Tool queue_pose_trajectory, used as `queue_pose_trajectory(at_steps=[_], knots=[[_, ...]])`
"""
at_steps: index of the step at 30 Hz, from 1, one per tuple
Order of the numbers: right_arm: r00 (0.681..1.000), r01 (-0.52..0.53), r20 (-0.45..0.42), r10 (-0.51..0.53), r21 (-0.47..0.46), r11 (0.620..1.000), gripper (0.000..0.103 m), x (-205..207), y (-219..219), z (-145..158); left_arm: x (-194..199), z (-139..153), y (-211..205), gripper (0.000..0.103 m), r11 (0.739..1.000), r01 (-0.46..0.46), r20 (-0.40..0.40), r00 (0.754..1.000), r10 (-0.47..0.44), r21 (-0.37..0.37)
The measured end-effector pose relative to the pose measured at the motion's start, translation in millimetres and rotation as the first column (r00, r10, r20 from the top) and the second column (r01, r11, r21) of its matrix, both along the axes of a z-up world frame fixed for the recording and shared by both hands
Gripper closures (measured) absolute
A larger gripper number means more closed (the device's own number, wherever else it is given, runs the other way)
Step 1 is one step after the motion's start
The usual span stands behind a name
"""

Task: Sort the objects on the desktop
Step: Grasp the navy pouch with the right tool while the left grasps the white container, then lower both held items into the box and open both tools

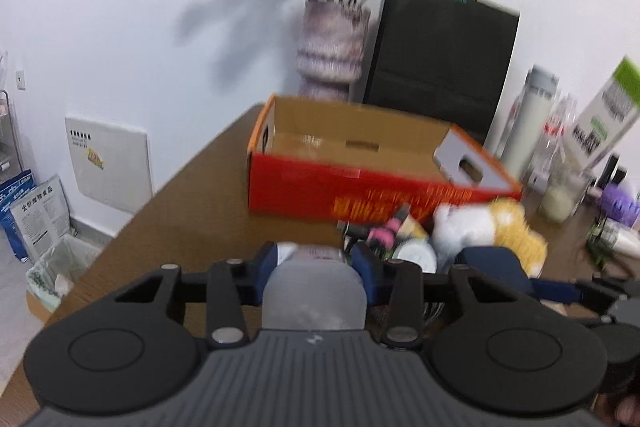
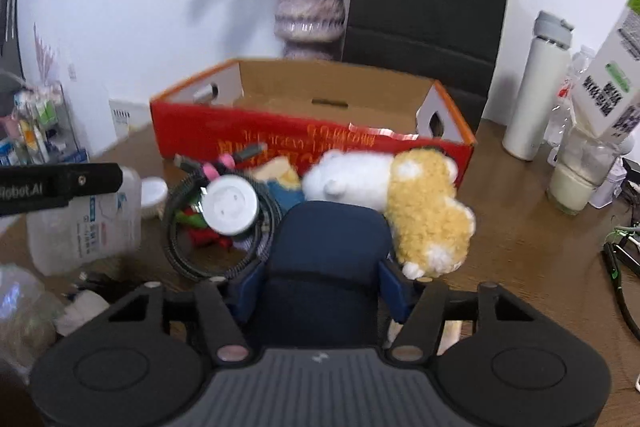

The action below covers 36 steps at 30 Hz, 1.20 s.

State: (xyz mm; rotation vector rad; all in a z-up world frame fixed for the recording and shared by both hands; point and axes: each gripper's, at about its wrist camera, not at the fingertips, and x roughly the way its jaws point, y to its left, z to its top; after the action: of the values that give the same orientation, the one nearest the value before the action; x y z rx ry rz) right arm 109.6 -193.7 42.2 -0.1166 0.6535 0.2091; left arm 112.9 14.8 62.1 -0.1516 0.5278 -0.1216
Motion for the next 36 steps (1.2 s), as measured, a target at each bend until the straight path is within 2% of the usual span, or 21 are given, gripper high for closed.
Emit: queue_pose_trajectory(at_steps=[4,8,11,12,16,19,21,25,32,36], knots=[[0.996,0.006,0.092,-0.018,0.131,0.991,0.043,-12,-18,32,4,27,7,0.06,0.999,-0.001,0.068,0.998,0.003,-0.041],[0.984,-0.021,0.179,-0.015,0.198,0.98,0.043,1,-28,69,40,58,10,0.06,0.997,0.049,0.09,0.995,-0.043,-0.062],[0.978,-0.053,0.207,0.014,0.186,0.981,0.043,38,-23,95,88,82,8,0.06,0.994,0.088,0.091,0.992,-0.083,-0.058],[0.978,-0.059,0.206,0.019,0.192,0.98,0.043,54,-23,101,110,87,6,0.06,0.996,0.074,0.084,0.994,-0.07,-0.049],[0.993,-0.073,0.109,0.049,0.229,0.971,0.043,134,-13,115,187,87,-1,0.06,1.0,0.0,0.027,1.0,0.0,-0.006],[0.998,-0.064,0.027,0.06,0.2,0.978,0.043,195,4,107,238,75,-16,0.06,0.997,-0.044,0.003,0.999,0.044,0.064],[0.997,-0.043,-0.048,0.053,0.202,0.978,0.043,233,14,91,269,56,-23,0.06,0.993,-0.061,-0.042,0.997,0.066,0.105],[0.984,-0.005,-0.175,0.036,0.174,0.985,0.042,287,27,54,312,22,-24,0.06,0.991,-0.089,-0.157,0.982,0.105,0.103],[0.95,0.008,-0.309,0.031,0.123,0.992,0.042,329,43,6,338,-2,-17,0.058,0.985,-0.056,-0.227,0.97,0.092,0.163],[0.953,-0.018,-0.3,0.044,0.09,0.996,0.038,334,51,-5,345,-2,-15,0.046,0.985,-0.026,-0.24,0.968,0.066,0.168]])
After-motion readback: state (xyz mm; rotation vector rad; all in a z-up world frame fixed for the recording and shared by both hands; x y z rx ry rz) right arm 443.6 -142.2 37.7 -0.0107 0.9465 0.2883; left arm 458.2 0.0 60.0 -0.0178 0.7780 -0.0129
